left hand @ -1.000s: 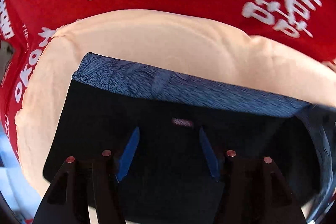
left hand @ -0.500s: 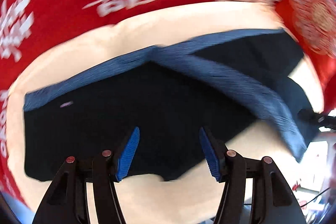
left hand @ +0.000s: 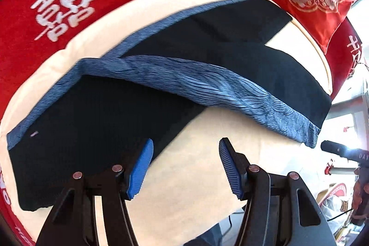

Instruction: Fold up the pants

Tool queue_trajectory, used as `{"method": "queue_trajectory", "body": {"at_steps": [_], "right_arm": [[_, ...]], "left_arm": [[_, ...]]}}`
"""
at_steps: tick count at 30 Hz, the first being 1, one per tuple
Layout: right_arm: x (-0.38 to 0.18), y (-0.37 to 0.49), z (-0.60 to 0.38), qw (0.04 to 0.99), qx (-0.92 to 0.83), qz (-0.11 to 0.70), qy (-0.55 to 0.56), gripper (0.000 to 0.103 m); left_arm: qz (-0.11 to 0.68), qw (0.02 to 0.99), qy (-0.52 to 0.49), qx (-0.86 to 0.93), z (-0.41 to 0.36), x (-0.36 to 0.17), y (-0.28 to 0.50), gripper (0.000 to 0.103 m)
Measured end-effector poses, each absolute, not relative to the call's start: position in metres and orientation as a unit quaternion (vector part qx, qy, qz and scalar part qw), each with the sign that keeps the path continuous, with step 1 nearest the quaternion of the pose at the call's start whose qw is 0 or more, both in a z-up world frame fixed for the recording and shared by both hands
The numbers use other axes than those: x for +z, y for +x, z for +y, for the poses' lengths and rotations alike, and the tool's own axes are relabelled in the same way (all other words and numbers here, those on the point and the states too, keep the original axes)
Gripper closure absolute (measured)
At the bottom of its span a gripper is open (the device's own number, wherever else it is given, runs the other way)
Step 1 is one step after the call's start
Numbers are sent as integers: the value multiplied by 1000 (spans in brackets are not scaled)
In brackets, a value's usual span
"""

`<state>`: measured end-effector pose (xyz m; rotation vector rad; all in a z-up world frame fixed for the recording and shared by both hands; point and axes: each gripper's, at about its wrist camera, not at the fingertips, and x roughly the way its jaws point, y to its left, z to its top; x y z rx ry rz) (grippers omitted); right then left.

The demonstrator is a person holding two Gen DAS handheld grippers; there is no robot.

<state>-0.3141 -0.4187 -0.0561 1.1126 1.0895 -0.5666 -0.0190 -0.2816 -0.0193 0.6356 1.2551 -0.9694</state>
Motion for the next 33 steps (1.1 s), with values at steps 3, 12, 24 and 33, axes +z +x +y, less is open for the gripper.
{"method": "queue_trajectory", "body": {"at_steps": [3, 12, 24, 33], "right_arm": [[-67, -325, -423, 679, -245, 492, 487, 37], [-102, -327, -445, 677, -210, 509, 488, 37], [-103, -334, -461, 682, -126, 445, 567, 98], [8, -300, -534, 768, -75, 365, 520, 98]], "left_arm": [[557, 656, 279, -427, -297, -27, -28, 42], [607, 634, 241, -414, -330, -57, -51, 42], [614, 612, 240, -437, -358, -67, -74, 32], [605, 643, 186, -430, -382, -24, -54, 32]]}}
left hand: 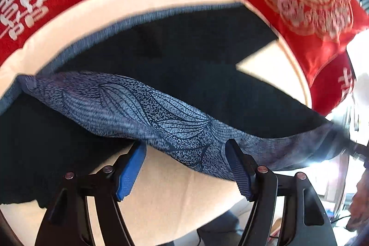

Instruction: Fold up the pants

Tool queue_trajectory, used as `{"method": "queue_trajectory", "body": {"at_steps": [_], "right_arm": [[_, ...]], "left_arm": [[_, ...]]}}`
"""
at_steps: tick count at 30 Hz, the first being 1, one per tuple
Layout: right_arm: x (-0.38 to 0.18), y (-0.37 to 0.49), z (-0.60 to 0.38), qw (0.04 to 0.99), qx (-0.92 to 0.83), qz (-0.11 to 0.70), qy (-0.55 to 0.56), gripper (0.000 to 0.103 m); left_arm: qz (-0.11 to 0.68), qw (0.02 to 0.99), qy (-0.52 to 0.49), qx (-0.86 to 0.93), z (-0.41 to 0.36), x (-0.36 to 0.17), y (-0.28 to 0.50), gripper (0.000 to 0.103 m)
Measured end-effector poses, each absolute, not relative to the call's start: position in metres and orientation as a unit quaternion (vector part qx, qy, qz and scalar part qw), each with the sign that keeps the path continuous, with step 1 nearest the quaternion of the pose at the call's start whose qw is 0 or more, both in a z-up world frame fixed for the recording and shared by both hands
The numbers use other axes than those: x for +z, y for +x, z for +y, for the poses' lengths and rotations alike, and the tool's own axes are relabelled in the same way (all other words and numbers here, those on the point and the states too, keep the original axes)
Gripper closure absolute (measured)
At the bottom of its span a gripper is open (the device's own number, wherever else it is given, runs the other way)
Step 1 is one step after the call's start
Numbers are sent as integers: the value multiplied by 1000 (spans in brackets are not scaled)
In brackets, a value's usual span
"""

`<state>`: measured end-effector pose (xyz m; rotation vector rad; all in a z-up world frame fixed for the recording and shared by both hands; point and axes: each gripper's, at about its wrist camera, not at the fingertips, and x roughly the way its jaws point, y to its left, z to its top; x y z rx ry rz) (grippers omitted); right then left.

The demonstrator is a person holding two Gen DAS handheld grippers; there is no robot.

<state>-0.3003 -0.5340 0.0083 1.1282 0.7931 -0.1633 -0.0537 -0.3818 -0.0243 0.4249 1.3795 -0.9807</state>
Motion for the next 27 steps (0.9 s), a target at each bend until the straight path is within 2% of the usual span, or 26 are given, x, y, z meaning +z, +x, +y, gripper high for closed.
{"method": "queue_trajectory", "body": {"at_steps": [5, 10, 14, 17, 19, 20, 21, 26, 27], "right_arm": [[47, -244, -602, 804, -57, 357, 473, 98], [47, -173, -673, 802, -67, 391, 448, 98], [21, -117, -710, 796, -70, 443, 407, 94], [-2, -91, -719, 788, -84, 476, 381, 92], [-17, -77, -722, 783, -81, 498, 365, 71], [-23, -73, -720, 780, -74, 509, 358, 51], [-24, -70, -719, 780, -69, 514, 350, 45], [2, -77, -707, 813, -51, 497, 298, 45], [7, -82, -706, 819, -57, 494, 288, 41]], "left_arm": [[568, 692, 158, -417, -408, 12, -19, 32], [526, 749, 143, -377, -417, 42, 26, 32], [526, 763, 160, -340, -428, 24, 43, 32], [535, 761, 183, -318, -447, -10, 45, 32], [544, 757, 196, -304, -457, -33, 45, 32], [551, 754, 203, -295, -462, -47, 48, 32], [558, 750, 208, -288, -465, -57, 49, 32], [564, 750, 210, -274, -468, -72, 51, 30], [564, 750, 212, -274, -468, -72, 52, 30]]}}
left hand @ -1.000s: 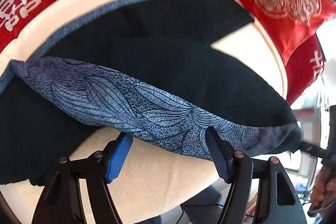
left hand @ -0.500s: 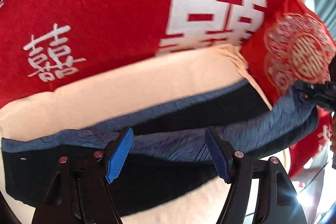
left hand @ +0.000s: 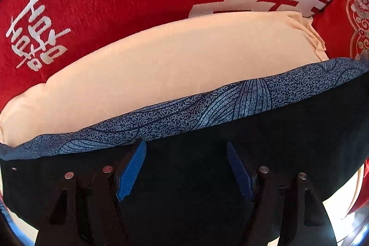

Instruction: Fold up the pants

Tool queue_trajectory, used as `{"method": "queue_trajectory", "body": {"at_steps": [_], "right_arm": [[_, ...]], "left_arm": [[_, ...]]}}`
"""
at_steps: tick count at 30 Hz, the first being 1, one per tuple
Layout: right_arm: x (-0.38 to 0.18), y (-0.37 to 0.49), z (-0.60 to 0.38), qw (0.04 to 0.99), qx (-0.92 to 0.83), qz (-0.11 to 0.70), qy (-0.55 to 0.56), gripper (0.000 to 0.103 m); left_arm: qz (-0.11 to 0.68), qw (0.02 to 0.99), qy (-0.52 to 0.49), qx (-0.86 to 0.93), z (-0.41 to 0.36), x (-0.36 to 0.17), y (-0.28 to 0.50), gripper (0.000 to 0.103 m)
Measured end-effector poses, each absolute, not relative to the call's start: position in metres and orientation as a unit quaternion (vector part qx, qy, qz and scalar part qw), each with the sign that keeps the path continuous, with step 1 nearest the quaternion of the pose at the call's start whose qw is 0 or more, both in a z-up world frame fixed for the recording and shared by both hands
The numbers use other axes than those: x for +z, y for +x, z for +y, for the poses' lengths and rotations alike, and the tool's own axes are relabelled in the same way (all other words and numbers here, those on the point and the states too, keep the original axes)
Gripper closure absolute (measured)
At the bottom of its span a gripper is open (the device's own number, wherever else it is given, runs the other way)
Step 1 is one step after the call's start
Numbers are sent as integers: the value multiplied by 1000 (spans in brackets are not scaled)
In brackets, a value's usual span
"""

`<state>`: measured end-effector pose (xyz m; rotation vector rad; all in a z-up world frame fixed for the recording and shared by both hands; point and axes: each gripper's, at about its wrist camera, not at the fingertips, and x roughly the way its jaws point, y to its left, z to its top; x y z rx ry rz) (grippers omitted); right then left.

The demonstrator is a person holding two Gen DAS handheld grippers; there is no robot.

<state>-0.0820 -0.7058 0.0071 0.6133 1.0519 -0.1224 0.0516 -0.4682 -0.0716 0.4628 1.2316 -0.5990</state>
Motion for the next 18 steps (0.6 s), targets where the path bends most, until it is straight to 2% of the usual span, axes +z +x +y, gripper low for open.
{"method": "queue_trajectory", "body": {"at_steps": [2, 7, 13, 14, 15, 16, 18], "right_arm": [[14, -90, -707, 824, -68, 491, 275, 36], [22, -110, -729, 818, -95, 463, 328, 36], [-27, -89, -732, 786, -131, 527, 296, 37], [-37, -83, -733, 779, -139, 541, 285, 45], [-53, -76, -735, 761, -146, 566, 280, 75], [-67, -72, -737, 745, -148, 583, 290, 86], [-67, -70, -741, 753, -142, 569, 298, 88]], "left_arm": [[564, 748, 214, -275, -468, -72, 53, 30], [562, 749, 219, -275, -473, -74, 50, 30], [560, 753, 219, -268, -477, -76, 46, 30], [559, 754, 218, -268, -478, -76, 44, 30], [559, 754, 218, -268, -477, -76, 44, 30], [560, 754, 216, -267, -476, -75, 41, 30], [566, 755, 208, -259, -475, -72, 42, 30]]}}
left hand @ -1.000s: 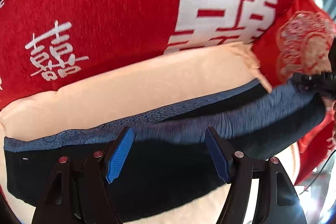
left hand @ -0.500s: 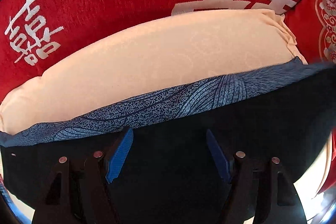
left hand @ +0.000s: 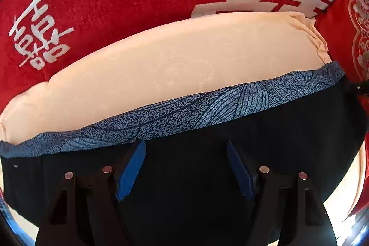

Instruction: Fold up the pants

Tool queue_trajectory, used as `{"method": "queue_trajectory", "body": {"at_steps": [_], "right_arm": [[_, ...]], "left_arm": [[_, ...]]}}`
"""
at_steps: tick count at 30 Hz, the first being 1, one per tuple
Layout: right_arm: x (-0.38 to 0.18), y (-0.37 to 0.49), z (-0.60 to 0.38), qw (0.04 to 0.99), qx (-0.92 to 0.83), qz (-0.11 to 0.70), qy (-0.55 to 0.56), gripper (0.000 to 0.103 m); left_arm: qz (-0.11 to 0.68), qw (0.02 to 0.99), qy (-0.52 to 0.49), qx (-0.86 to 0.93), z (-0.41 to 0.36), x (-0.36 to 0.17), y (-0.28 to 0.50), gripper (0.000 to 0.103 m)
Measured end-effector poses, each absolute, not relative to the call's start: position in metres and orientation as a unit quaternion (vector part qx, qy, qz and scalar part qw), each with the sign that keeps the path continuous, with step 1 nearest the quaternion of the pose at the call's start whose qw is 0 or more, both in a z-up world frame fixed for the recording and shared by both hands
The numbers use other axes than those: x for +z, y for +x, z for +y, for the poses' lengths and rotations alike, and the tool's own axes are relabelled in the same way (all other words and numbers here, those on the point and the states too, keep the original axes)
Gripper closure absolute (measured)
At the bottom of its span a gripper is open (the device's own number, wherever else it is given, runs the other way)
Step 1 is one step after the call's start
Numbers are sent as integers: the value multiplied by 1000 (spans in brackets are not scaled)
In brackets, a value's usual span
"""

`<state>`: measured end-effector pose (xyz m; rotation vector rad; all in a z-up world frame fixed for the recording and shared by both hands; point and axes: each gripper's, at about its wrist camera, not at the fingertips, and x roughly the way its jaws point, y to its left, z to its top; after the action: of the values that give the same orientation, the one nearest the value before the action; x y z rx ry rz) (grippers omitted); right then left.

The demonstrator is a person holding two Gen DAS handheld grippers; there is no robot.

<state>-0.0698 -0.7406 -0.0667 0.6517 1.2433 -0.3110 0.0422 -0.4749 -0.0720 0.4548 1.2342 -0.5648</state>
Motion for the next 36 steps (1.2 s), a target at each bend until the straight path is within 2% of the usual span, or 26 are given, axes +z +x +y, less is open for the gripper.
{"method": "queue_trajectory", "body": {"at_steps": [3, 6, 9, 11, 14, 18, 19, 21, 24, 26, 28, 29, 31, 32, 33, 36], "right_arm": [[-46, -63, -737, 786, -111, 541, 278, 89], [-66, -56, -742, 747, -122, 592, 276, 85], [-48, -79, -748, 756, -156, 560, 300, 63], [-27, -108, -740, 771, -149, 522, 333, 60], [-27, -145, -720, 757, -147, 514, 375, 60], [-62, -173, -712, 717, -185, 510, 438, 60], [-70, -177, -715, 711, -190, 494, 463, 60], [-78, -172, -721, 708, -183, 469, 494, 90], [-56, -160, -719, 746, -170, 459, 452, 92], [-59, -156, -717, 745, -174, 490, 418, 91], [-74, -157, -718, 725, -173, 521, 415, 88], [-75, -162, -720, 727, -169, 508, 431, 87], [-66, -168, -720, 727, -171, 502, 436, 76], [-61, -171, -717, 727, -178, 507, 428, 58], [-61, -175, -712, 727, -178, 507, 427, 48], [-59, -191, -692, 725, -157, 509, 435, 48]], "left_arm": [[564, 763, 200, -246, -471, -71, 46, 30], [573, 758, 197, -240, -471, -74, 47, 26], [565, 762, 212, -237, -472, -61, 44, 26], [557, 767, 207, -243, -466, -49, 46, 26], [566, 763, 204, -236, -458, -48, 47, 26], [591, 750, 210, -208, -446, -74, 53, 26], [590, 752, 207, -207, -445, -76, 53, 26], [586, 755, 209, -207, -445, -76, 52, 26], [574, 758, 229, -208, -448, -71, 52, 26], [579, 754, 229, -208, -445, -76, 53, 26], [581, 757, 219, -204, -440, -78, 55, 18], [588, 755, 212, -198, -436, -79, 58, 18], [600, 751, 200, -189, -428, -74, 60, 18], [599, 752, 200, -188, -424, -70, 58, 18], [599, 752, 200, -187, -420, -68, 58, 18], [604, 749, 202, -181, -401, -58, 50, 18]]}}
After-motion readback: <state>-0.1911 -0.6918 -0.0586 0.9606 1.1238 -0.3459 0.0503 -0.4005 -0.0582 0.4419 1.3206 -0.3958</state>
